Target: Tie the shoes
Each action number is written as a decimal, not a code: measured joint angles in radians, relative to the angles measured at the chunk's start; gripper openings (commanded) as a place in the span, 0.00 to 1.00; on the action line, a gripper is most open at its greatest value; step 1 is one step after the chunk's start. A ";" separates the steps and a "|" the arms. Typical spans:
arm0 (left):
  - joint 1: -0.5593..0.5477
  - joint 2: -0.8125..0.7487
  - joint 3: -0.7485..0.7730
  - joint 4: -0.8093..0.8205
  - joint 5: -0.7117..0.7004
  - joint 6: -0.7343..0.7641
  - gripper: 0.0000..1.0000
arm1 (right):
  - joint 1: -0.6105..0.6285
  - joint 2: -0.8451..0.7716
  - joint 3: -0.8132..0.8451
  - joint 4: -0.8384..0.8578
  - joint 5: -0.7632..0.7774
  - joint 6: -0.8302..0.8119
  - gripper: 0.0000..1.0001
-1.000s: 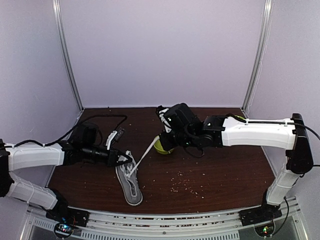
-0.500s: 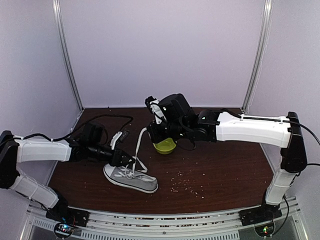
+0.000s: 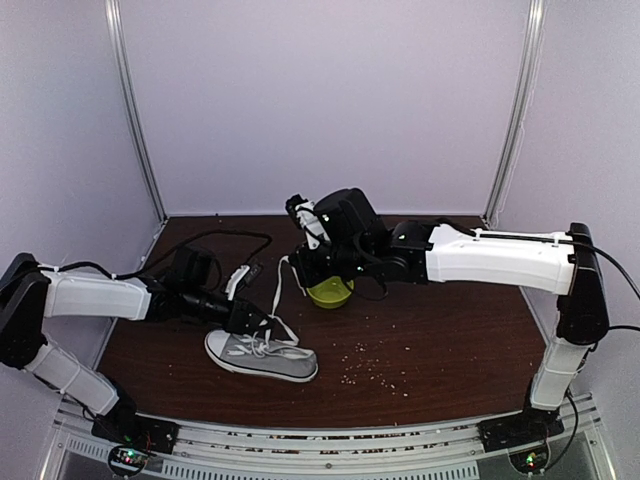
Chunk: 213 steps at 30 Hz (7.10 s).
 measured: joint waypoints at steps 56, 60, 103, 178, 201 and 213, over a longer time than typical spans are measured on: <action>0.000 -0.142 -0.153 0.137 -0.182 -0.277 0.00 | -0.128 0.315 -0.090 0.262 -0.688 -0.108 0.50; 0.000 -0.144 -0.153 0.137 -0.183 -0.277 0.00 | -0.127 0.360 -0.051 0.252 -0.714 -0.124 0.30; -0.008 -0.178 -0.158 0.115 -0.243 -0.327 0.00 | 0.010 0.179 -0.172 0.529 -0.639 0.111 0.00; -0.007 -0.201 -0.198 0.100 -0.270 -0.159 0.00 | 0.027 0.249 -0.182 0.676 -0.612 0.317 0.00; -0.006 -0.280 -0.198 0.055 -0.272 -0.192 0.00 | 0.027 0.359 -0.132 0.509 -0.568 0.198 0.00; 0.006 -0.210 -0.180 0.075 -0.212 -0.190 0.00 | 0.023 0.422 -0.045 0.449 -0.547 0.187 0.00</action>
